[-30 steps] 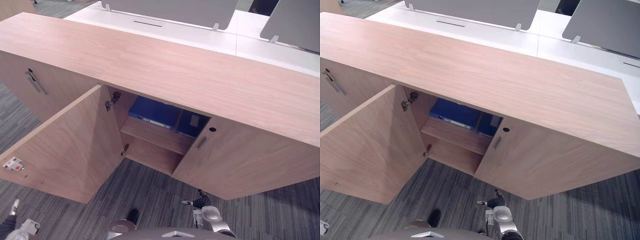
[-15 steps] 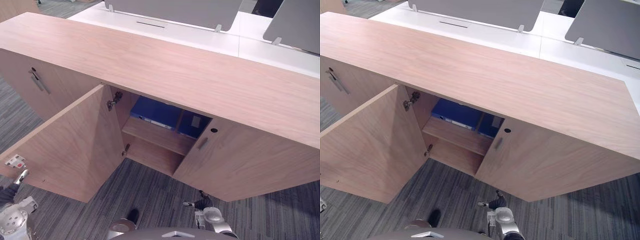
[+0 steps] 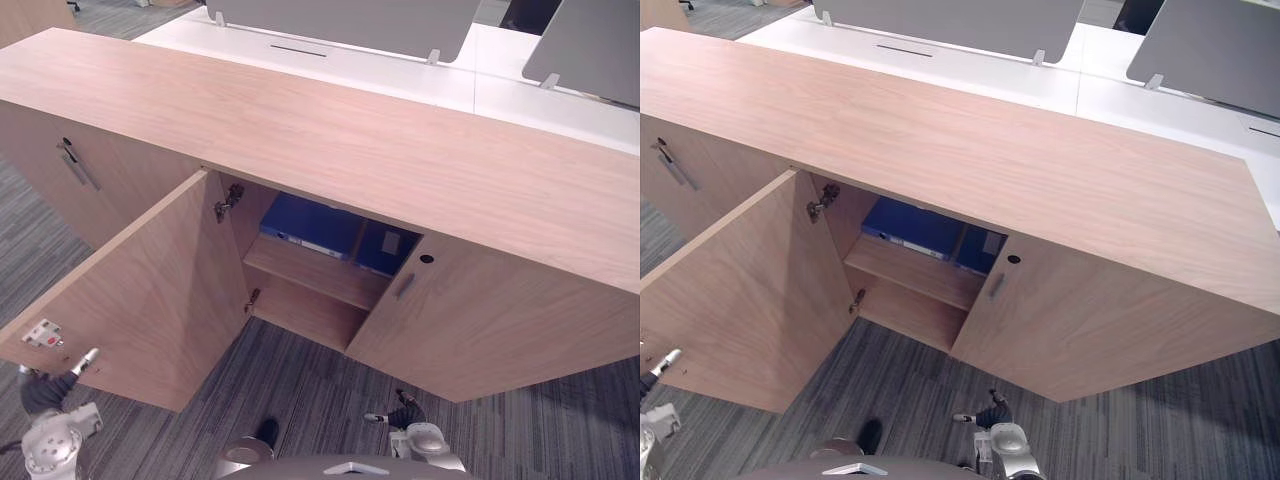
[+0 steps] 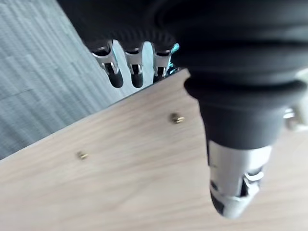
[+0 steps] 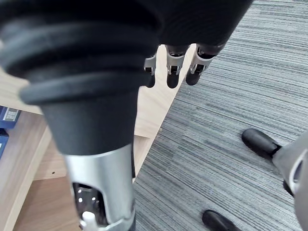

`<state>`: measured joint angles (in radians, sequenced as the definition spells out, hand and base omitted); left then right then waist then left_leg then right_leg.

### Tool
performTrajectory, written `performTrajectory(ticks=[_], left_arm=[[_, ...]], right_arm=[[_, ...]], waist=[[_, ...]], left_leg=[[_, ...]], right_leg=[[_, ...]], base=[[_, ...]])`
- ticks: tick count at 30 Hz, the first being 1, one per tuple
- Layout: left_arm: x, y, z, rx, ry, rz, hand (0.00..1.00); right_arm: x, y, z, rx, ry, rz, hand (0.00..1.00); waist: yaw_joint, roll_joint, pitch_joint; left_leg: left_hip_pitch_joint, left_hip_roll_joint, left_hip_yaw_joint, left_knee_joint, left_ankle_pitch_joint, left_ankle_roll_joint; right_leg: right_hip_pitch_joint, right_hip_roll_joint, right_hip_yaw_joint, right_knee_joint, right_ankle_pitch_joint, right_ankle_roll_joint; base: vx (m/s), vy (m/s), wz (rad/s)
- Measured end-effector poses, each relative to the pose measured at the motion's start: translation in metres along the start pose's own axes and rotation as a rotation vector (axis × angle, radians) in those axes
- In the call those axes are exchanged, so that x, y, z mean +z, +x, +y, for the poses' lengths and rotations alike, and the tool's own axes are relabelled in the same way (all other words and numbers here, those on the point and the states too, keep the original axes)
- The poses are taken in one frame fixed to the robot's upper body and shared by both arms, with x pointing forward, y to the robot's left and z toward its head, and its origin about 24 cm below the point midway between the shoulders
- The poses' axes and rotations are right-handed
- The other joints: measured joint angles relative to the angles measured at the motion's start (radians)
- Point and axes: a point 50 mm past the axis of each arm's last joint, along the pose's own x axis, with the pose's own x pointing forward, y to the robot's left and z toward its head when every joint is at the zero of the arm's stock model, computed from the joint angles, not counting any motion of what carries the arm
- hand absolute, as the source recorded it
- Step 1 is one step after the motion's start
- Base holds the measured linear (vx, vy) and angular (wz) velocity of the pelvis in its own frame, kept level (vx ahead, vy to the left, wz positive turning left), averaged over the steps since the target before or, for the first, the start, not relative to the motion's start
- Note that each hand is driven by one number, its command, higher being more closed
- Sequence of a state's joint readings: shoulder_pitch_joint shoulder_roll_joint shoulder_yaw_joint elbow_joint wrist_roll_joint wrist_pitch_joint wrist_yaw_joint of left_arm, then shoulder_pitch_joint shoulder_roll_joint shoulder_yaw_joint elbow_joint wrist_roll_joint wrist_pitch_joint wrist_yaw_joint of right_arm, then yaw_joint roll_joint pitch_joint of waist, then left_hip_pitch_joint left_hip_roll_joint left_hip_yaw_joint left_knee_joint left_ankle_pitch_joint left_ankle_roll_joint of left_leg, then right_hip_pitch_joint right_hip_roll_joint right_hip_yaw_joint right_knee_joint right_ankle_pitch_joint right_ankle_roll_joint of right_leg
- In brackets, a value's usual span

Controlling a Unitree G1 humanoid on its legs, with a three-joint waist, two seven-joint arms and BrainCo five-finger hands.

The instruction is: Walk over to the cabinet, pick up the folder, carry it to the office cabinet, place the folder inside the office cabinet, then close the office cabinet door

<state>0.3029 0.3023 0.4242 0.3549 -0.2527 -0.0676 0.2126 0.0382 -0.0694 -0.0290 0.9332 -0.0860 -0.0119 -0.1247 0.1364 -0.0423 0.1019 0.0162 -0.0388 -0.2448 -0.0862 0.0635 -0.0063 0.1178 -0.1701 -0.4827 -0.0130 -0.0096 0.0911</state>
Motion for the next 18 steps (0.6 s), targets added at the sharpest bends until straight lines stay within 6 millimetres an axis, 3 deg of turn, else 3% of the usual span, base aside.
performTrajectory(ticks=[10,15,18], left_arm=[[-0.029,-0.022,-0.025,-0.119,0.067,0.087,0.00],[-0.054,-0.049,-0.031,-0.241,0.191,0.156,0.00],[-0.068,-0.064,-0.048,-0.369,0.239,0.208,0.00]], right_arm=[[-0.005,0.000,0.004,0.024,-0.052,0.026,0.00],[-0.007,-0.001,0.003,0.025,-0.065,0.032,0.00],[-0.009,-0.001,0.000,0.020,-0.076,0.039,0.00]], waist=[[0.001,0.003,-0.006],[-0.002,0.021,-0.008],[-0.030,0.026,-0.008]], left_leg=[[-0.016,0.013,0.058,0.001,0.013,-0.011],[-0.016,0.022,0.118,0.001,0.016,-0.011],[-0.030,0.030,0.174,0.001,0.018,-0.011]], right_leg=[[-0.030,0.000,0.030,0.008,0.009,0.005],[-0.056,0.002,0.093,0.012,0.021,0.012],[-0.086,0.005,0.138,0.019,0.022,0.015]], base=[[-0.01,0.007,0.00],[-0.09,0.018,-0.27],[-0.12,0.023,0.00]])
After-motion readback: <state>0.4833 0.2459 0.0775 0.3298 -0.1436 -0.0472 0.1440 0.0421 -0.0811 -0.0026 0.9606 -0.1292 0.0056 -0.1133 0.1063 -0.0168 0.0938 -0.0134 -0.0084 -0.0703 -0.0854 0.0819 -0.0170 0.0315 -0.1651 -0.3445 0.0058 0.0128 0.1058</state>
